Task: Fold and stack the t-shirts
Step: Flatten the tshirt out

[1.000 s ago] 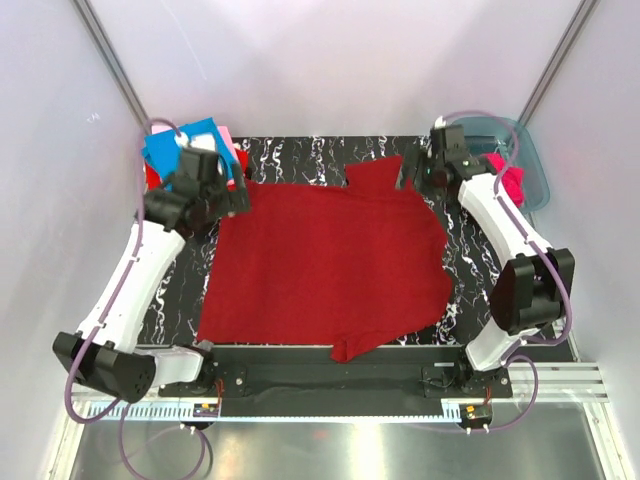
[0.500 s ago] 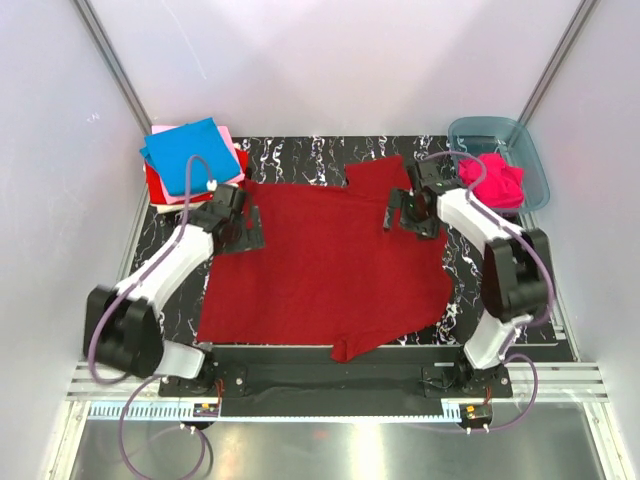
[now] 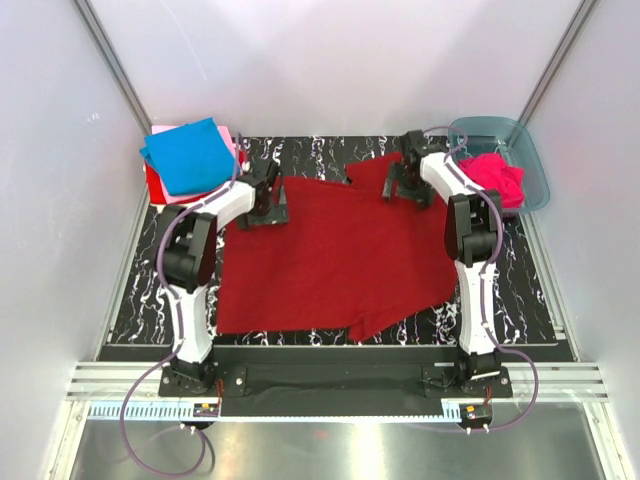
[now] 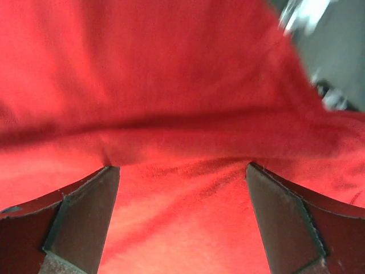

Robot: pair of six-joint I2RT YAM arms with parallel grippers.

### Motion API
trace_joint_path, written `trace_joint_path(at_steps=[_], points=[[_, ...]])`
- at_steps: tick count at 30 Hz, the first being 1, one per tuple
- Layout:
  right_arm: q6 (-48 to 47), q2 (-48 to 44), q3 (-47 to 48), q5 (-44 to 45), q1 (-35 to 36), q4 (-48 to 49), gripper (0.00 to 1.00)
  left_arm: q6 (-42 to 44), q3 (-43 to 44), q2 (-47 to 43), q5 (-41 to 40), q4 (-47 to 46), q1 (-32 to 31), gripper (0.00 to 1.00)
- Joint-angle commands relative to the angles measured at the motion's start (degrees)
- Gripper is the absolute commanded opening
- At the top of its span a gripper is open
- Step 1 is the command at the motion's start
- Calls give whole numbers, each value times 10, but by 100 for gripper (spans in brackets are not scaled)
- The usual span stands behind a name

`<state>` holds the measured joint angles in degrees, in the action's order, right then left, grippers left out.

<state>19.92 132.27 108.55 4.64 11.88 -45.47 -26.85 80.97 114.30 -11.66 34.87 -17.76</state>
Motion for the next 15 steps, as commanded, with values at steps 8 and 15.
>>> trace_joint_path(at_steps=[8, 15], points=[[-31, 255, 437, -21, -41, -169, 99, 29, 383, 211, 7, 133, -1, 96], [-34, 28, 201, -78, -40, -39, 100, 26, 320, 71, 3, 104, -27, 96]])
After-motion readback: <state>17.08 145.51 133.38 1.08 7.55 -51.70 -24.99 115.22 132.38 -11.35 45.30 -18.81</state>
